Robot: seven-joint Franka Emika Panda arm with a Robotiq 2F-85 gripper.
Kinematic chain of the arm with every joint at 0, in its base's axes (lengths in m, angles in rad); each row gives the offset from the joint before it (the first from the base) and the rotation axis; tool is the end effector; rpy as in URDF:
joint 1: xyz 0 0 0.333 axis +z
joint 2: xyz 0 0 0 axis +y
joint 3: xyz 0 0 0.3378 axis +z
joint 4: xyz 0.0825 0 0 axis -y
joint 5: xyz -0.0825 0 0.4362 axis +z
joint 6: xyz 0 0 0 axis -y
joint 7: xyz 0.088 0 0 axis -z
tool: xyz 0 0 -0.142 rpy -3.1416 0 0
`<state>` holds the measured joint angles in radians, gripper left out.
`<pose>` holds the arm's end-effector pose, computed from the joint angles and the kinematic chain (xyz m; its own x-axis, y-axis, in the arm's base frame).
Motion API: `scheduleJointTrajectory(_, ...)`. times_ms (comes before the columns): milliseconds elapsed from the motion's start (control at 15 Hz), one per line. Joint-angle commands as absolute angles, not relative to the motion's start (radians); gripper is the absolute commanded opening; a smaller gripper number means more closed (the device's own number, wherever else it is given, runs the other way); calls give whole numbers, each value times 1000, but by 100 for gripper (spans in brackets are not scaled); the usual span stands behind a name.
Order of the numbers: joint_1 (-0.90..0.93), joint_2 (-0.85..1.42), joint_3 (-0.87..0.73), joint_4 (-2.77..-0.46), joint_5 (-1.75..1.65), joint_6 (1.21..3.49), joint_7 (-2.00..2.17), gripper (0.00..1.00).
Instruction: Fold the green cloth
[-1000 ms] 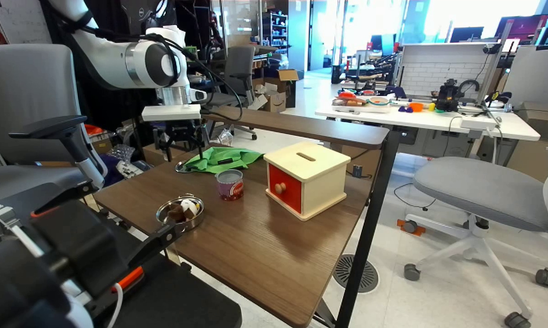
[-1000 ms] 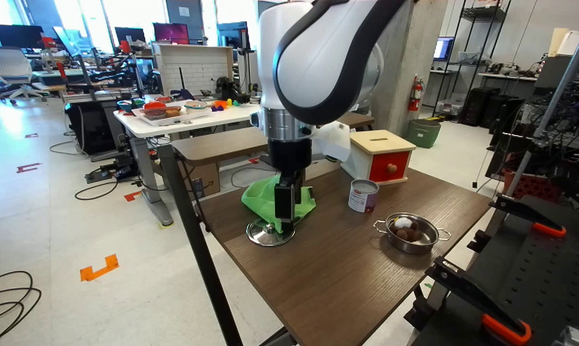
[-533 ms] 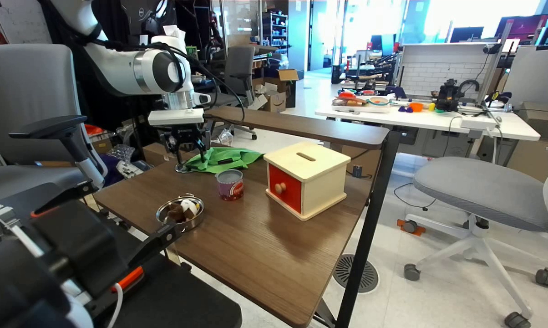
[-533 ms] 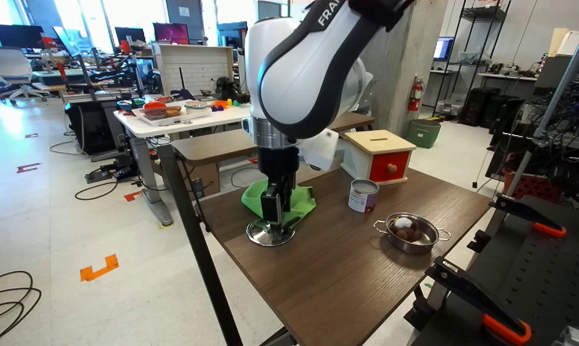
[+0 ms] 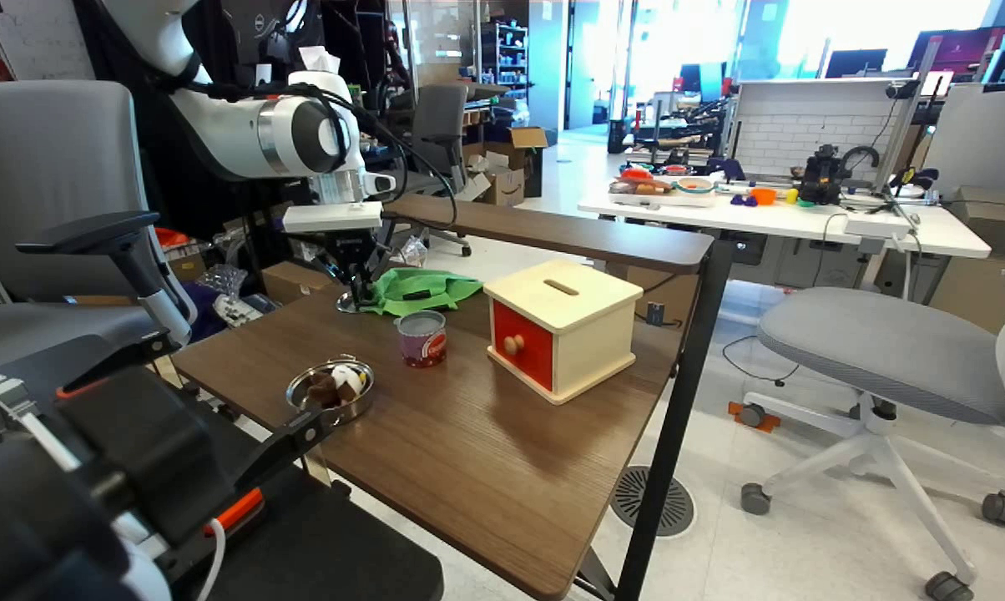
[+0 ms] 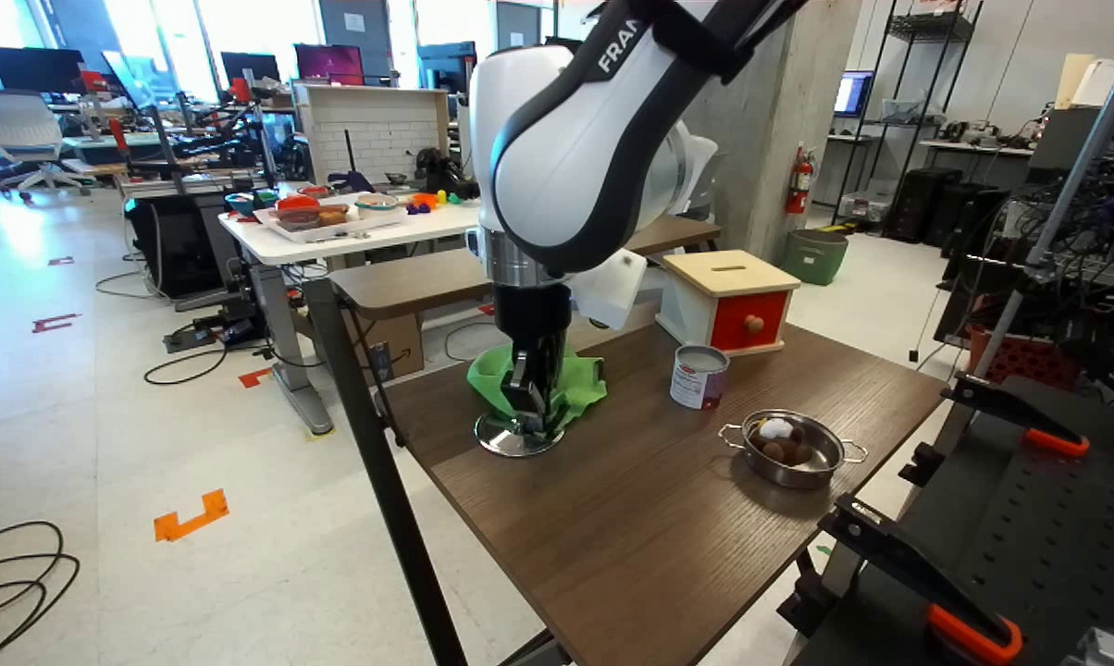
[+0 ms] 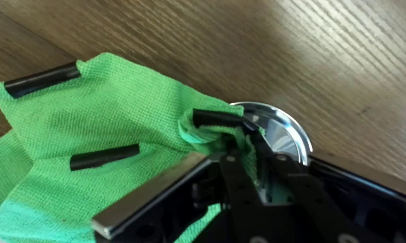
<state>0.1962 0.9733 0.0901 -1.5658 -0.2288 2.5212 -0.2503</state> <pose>0.6997 0.1994 0.0009 0.7746 0.6318 -0.0277 0.6323 -0.7730 0.0508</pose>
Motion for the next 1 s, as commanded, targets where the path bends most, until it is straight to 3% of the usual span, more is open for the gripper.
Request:
scheduleJointTrajectory(0, 207, 978, 82, -1543, -240, 2481, -239, 0)
scheduleJointTrajectory(933, 170, 667, 205, -1870, -200, 2406, -313, 1)
